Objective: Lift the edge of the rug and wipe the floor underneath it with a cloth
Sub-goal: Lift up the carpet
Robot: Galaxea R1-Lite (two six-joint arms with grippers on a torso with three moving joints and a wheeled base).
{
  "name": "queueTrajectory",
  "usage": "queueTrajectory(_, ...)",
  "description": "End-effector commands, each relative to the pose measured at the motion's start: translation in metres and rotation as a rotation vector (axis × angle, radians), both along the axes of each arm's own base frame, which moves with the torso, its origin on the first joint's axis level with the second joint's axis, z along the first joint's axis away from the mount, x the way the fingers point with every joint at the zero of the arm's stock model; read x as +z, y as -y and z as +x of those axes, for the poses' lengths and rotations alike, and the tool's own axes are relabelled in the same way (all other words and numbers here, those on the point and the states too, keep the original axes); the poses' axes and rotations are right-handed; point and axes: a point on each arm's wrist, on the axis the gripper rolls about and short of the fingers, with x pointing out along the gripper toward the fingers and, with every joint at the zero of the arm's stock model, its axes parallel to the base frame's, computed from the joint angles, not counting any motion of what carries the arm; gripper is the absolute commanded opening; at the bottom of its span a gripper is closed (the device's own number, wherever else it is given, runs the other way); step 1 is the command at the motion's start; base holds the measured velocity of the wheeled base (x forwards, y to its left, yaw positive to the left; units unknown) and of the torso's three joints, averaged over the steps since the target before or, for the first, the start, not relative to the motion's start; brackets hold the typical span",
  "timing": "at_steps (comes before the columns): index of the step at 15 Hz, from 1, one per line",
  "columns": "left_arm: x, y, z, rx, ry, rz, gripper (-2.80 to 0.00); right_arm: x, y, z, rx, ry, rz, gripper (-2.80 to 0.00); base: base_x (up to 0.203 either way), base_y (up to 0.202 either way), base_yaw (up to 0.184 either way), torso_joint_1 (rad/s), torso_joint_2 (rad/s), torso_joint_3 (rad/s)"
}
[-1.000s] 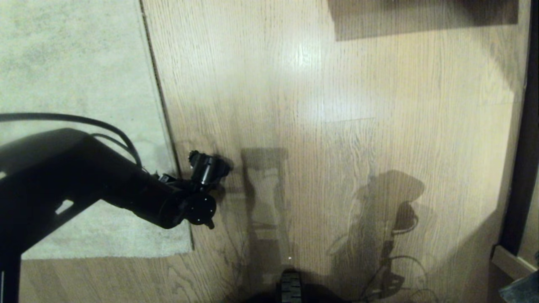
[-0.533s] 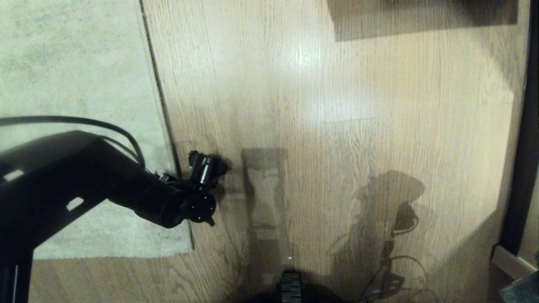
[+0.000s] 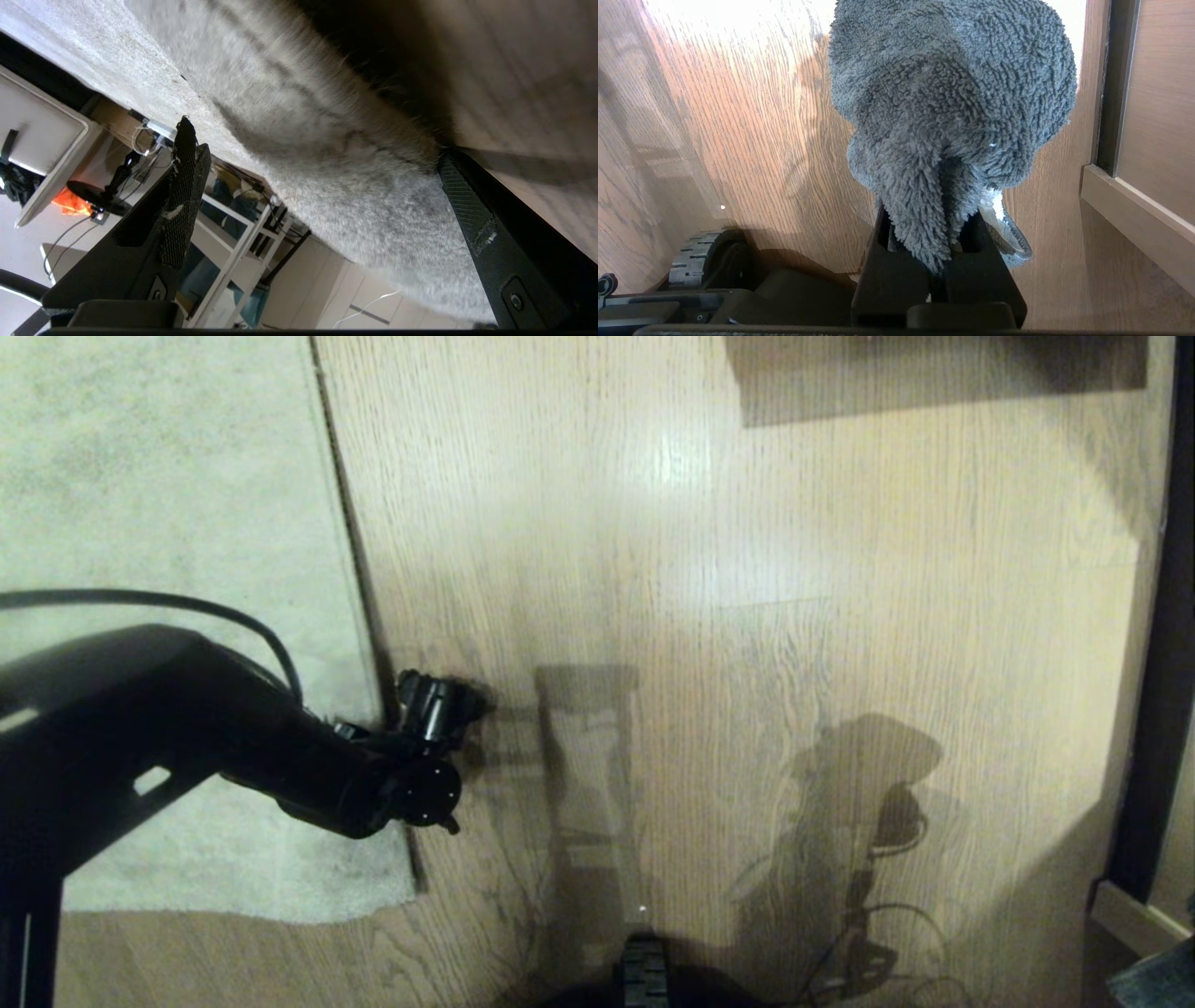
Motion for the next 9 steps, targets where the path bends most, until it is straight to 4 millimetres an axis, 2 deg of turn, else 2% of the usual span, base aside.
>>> queueTrajectory(1,0.001,-0.008,-0.004,0.021,-0.001,0.006,0.00,0.000,0.000,0.000,0.000,-0.002,0.000,-2.80,0.000,0.000,0.000,0.000,0.00,0.000)
queueTrajectory(9,0.009,-0.050,-0.036,0.110,-0.028,0.014,0.00,0.000,0.000,0.000,0.000,0.000,0.000,-2.80,0.000,0.000,0.000,0.000,0.00,0.000)
